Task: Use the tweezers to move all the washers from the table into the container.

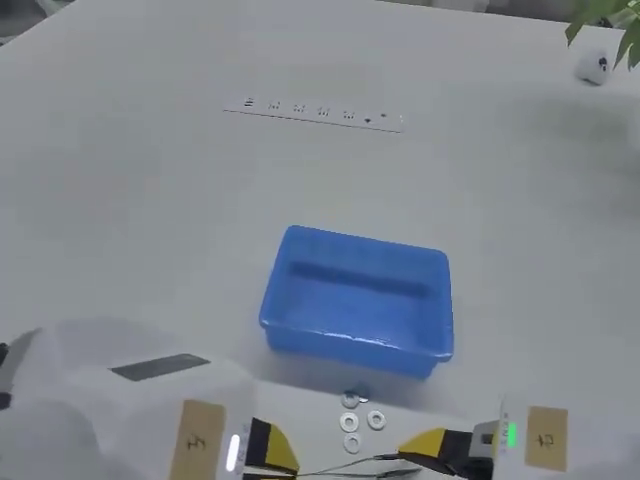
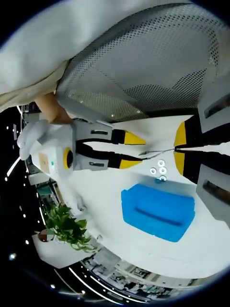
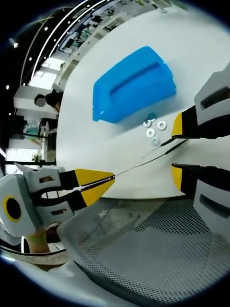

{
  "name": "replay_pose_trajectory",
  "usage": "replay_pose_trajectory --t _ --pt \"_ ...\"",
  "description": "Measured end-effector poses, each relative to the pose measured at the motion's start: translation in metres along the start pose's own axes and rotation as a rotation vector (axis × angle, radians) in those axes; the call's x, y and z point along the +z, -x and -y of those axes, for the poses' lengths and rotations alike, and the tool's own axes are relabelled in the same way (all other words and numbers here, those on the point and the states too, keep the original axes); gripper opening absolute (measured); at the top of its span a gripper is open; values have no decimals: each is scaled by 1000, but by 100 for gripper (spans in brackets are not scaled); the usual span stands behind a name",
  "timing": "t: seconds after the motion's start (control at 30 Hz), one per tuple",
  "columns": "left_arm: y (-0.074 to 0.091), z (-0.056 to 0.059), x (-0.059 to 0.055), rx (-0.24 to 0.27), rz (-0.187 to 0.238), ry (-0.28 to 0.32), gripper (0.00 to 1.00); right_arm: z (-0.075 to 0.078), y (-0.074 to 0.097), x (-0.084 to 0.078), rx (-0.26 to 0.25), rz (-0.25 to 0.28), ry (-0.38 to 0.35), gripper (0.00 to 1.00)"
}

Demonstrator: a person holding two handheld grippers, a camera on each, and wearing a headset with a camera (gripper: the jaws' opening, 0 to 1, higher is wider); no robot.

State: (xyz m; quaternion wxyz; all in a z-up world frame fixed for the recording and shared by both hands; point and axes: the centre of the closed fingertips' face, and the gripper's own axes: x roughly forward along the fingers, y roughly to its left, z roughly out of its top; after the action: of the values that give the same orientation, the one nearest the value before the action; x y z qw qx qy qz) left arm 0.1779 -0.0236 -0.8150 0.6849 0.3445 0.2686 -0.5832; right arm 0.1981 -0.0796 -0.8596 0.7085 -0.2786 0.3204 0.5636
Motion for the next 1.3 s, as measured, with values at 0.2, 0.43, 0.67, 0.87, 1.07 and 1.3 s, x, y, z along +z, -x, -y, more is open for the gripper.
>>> replay_pose_trajectory --t 0.2,0.43,0.67,0.87,1.07,1.3 --pt "-5 2 2 -18 8 -3 0 5 1 -7 -21 -12 -11 17" --pt "-5 3 4 -11 34 15 0 11 2 -3 -19 -10 23 20" --pt "0 3 14 -28 56 8 0 2 -14 16 32 14 172 21" --pt "5 0 36 -43 147 28 0 -8 -19 14 85 5 244 8" --pt "13 -10 54 -35 216 47 0 -12 -12 23 121 89 211 3" --pt "25 -17 75 -54 328 107 0 -18 -15 55 179 269 112 2"
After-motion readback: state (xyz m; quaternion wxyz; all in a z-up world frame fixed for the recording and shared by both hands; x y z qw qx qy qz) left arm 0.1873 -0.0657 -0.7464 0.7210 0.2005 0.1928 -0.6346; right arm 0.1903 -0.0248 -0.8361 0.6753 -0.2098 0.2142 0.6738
